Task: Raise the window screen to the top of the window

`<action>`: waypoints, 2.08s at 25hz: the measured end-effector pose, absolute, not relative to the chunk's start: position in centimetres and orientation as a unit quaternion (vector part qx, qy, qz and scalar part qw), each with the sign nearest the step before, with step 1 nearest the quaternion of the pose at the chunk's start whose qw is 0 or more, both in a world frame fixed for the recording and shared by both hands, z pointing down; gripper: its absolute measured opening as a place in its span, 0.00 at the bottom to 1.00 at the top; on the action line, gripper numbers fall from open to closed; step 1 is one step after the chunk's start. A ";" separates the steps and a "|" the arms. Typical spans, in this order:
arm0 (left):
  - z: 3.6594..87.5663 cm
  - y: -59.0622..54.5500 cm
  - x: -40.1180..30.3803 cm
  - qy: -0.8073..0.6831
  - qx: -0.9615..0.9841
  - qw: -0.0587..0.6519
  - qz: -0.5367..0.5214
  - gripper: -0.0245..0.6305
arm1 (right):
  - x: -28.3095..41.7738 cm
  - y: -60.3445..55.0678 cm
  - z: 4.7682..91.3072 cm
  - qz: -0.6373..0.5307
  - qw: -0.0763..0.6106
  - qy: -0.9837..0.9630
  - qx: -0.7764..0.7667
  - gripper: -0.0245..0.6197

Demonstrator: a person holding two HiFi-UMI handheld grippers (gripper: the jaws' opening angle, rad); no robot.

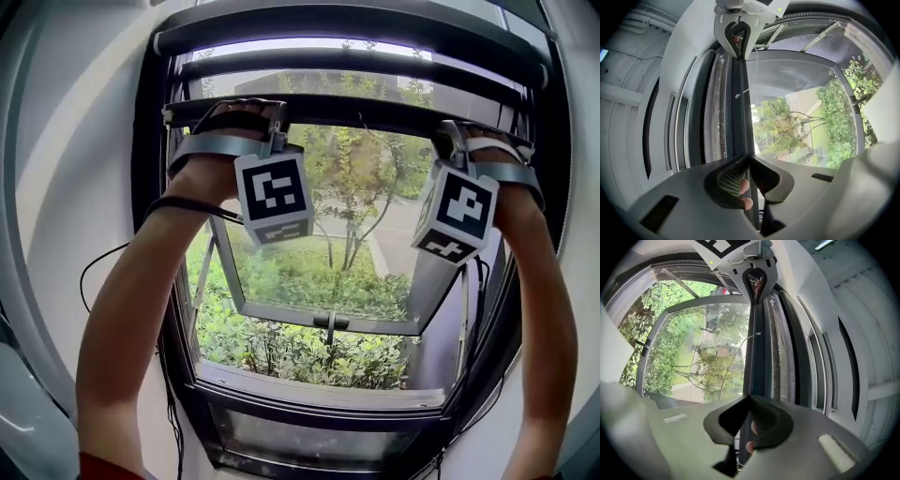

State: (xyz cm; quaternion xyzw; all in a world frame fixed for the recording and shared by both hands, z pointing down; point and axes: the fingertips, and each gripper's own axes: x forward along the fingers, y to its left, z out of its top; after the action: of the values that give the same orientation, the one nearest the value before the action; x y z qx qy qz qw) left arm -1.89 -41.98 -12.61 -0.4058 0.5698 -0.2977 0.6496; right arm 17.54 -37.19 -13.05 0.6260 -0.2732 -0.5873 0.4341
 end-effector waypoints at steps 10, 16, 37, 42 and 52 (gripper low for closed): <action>-19.5 -41.9 -2.3 0.597 -0.362 0.666 -0.263 0.10 | 17.4 -37.3 -19.2 -0.616 0.416 -0.240 0.625 0.09; -22.3 -41.8 -2.2 0.610 -0.358 0.662 -0.247 0.10 | 17.5 -37.2 -21.9 -0.622 0.402 -0.229 0.632 0.09; -24.0 -41.8 -2.7 0.630 -0.357 0.657 -0.208 0.11 | 17.3 -37.0 -23.8 -0.617 0.357 -0.252 0.654 0.19; -22.6 -42.0 -3.6 0.629 -0.367 0.653 -0.208 0.20 | 17.8 -37.0 -22.2 -0.610 0.358 -0.274 0.651 0.29; -16.9 -41.8 -4.0 0.606 -0.413 0.654 -0.186 0.25 | 17.6 -36.4 -17.1 -0.627 0.316 -0.313 0.639 0.29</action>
State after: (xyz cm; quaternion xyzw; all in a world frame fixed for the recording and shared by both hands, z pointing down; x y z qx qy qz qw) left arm -3.96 -41.83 -16.87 -0.4126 0.6057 -0.1860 0.6544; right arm 17.60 -36.37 -17.06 0.6392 -0.3134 -0.6271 0.3162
